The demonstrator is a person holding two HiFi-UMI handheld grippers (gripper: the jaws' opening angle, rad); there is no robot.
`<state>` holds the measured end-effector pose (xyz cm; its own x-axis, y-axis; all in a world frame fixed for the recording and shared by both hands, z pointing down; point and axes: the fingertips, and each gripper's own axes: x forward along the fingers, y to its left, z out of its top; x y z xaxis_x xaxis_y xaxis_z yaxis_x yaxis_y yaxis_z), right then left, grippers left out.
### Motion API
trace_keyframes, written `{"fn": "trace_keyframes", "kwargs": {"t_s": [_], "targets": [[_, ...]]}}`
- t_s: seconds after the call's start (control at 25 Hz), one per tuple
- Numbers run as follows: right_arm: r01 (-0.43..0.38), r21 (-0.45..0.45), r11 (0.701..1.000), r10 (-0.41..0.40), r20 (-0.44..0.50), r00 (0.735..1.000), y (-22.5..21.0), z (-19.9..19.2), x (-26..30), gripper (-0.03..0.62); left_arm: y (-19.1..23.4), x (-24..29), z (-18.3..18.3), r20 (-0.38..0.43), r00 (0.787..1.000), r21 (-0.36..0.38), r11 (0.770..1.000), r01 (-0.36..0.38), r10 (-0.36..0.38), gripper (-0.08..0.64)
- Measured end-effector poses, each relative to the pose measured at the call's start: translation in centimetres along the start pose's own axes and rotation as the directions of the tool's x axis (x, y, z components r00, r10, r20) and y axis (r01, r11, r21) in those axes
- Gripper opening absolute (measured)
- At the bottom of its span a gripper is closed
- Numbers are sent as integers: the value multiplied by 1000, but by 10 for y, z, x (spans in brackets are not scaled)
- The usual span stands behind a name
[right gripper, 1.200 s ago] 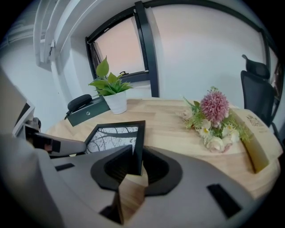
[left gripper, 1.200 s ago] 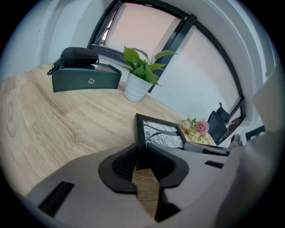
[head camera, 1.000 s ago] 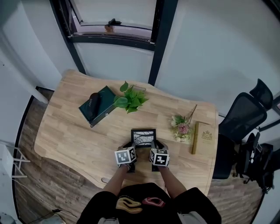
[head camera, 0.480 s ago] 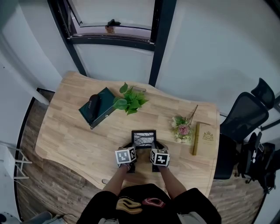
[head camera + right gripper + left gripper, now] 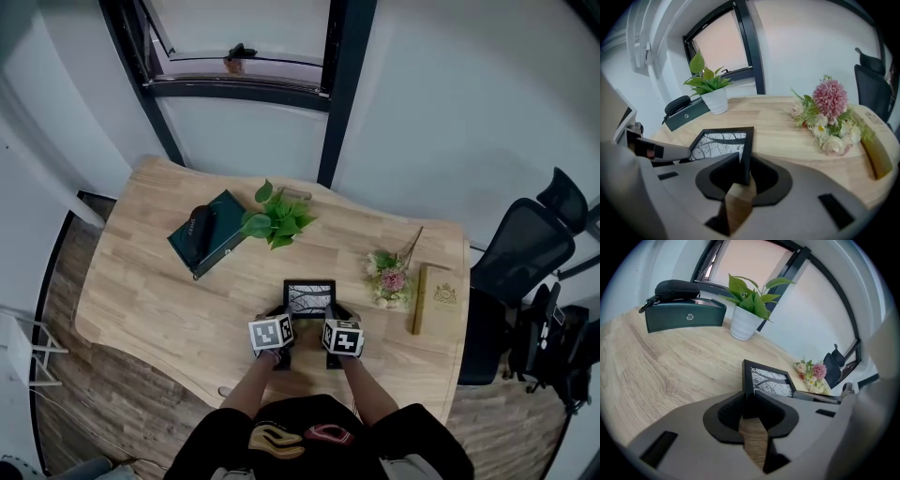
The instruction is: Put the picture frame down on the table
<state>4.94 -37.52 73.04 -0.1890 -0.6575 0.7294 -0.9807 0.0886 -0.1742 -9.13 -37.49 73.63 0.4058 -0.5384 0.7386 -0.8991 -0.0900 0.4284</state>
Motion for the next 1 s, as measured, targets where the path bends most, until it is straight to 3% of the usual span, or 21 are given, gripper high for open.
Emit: {"fn": "trace_keyframes", "kwargs": {"t_s": [0.2, 0.44, 0.6, 0.76, 1.0], "targets": [[7, -7, 1000, -7, -6, 1000, -1, 1, 1, 86, -1, 0, 0, 2, 1000, -10, 1000, -14, 14, 83], [-37, 25, 999, 38, -15, 999, 0, 2, 1, 86, 1, 0, 2, 21, 999, -25, 999, -32, 32, 84], [-29, 44, 999, 30, -14, 999, -3, 2, 2, 116, 1, 0, 5, 43, 998, -52, 998, -40, 42, 88], [-37, 46, 998, 37, -7, 999, -5, 2, 1, 162, -3, 1, 10, 80, 997, -60, 998, -16, 20, 140], [-61, 59, 996, 60, 25, 998, -6, 9, -7, 172, -3, -6, 19, 123, 992, -78, 997, -3, 12, 172]]}}
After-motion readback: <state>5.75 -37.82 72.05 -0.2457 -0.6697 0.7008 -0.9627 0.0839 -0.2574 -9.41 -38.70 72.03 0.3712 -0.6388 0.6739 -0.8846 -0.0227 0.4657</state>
